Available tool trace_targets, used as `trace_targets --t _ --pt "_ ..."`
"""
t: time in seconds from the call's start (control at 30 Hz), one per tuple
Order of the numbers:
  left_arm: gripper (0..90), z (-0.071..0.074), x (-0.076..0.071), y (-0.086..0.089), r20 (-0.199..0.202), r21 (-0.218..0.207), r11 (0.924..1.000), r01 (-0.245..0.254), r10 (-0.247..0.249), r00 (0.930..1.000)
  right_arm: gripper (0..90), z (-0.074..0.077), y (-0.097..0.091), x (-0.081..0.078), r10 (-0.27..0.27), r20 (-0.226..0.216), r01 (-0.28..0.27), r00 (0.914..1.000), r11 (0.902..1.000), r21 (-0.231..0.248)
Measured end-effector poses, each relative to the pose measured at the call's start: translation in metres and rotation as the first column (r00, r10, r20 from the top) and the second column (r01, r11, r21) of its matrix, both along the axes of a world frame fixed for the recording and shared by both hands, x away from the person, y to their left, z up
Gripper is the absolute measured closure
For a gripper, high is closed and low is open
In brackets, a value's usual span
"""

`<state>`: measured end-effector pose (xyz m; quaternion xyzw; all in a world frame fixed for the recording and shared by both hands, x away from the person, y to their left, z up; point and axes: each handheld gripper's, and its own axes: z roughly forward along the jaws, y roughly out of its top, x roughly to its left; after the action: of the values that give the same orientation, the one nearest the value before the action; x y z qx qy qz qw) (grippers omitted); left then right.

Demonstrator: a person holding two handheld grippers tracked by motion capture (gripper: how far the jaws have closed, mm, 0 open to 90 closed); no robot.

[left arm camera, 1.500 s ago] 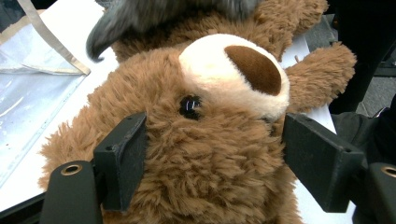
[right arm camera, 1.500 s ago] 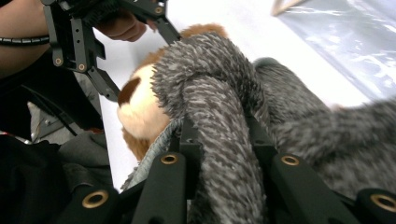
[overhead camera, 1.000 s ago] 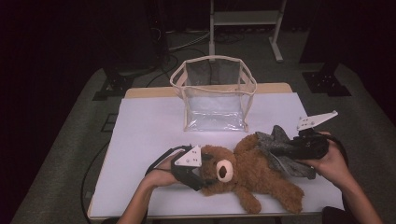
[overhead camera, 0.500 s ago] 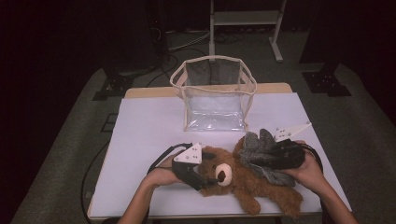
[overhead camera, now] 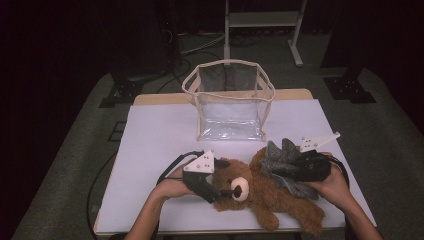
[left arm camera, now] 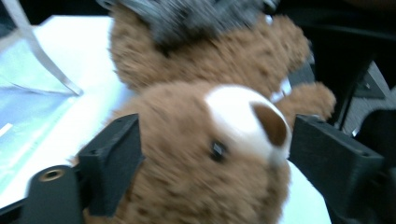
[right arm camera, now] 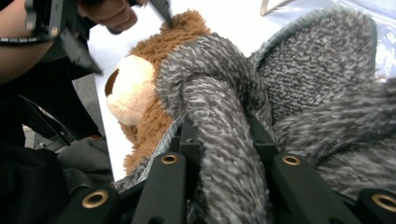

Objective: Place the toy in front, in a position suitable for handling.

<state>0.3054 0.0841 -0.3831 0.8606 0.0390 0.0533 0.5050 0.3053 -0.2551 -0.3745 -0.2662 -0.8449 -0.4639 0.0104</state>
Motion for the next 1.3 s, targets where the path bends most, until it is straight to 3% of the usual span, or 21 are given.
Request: trace_targets --t 0.17,0.33,0.4,0.5,0.6,0.77,0.9,1.07,1.3 --pt "15.1 -0.008 0.0 -0.007 0.0 0.057 0.998 0.028 -0.028 0.9996 73.2 0.002 -0.001 -0.016 0.012 0.02 -0.011 0.9997 0.9998 -0.018" --pt "17.6 -0.008 -0.003 -0.007 0.023 0.092 0.9951 0.035 -0.037 0.9991 72.6 0.015 -0.006 -0.011 -0.019 0.057 0.019 0.9982 0.9998 -0.006" --pt "17.6 -0.009 -0.002 -0.006 0.017 0.085 0.9958 0.034 -0.036 0.9992 72.6 0.017 -0.005 -0.006 -0.031 0.052 0.031 0.9982 0.9995 0.005" --pt "17.3 -0.007 0.001 -0.004 0.006 0.066 0.9975 0.027 -0.028 0.9996 72.4 0.007 0.007 -0.005 -0.002 0.04 0.003 0.9992 0.9992 -0.041" --pt "12.1 -0.006 0.004 -0.002 -0.029 0.029 0.9996 -0.002 0.003 0.9996 72.8 0.001 0.01 -0.01 -0.002 0.046 0.004 0.999 0.9991 -0.042" --pt "8.1 -0.007 0.007 0.002 -0.048 0.031 0.9987 -0.04 0.042 0.998 73.2 -0.004 0.007 -0.015 0.001 0.041 0.0 0.9992 0.9998 -0.021" --pt "7.6 -0.013 0.014 0.01 -0.099 0.035 0.9972 -0.066 0.069 0.9927 73.3 -0.006 0.004 -0.019 0.005 0.044 -0.005 0.999 0.9999 -0.01" --pt "7.6 -0.018 0.015 0.007 -0.154 0.022 0.9993 -0.032 0.035 0.9875 73.3 -0.008 0.003 -0.022 0.009 0.047 -0.009 0.9988 0.9999 -0.005" --pt "4.1 -0.015 0.012 -0.011 -0.184 0.025 0.9997 0.001 0.004 0.9829 73.5 -0.009 0.003 -0.025 0.011 0.049 -0.011 0.9987 0.9999 -0.003"
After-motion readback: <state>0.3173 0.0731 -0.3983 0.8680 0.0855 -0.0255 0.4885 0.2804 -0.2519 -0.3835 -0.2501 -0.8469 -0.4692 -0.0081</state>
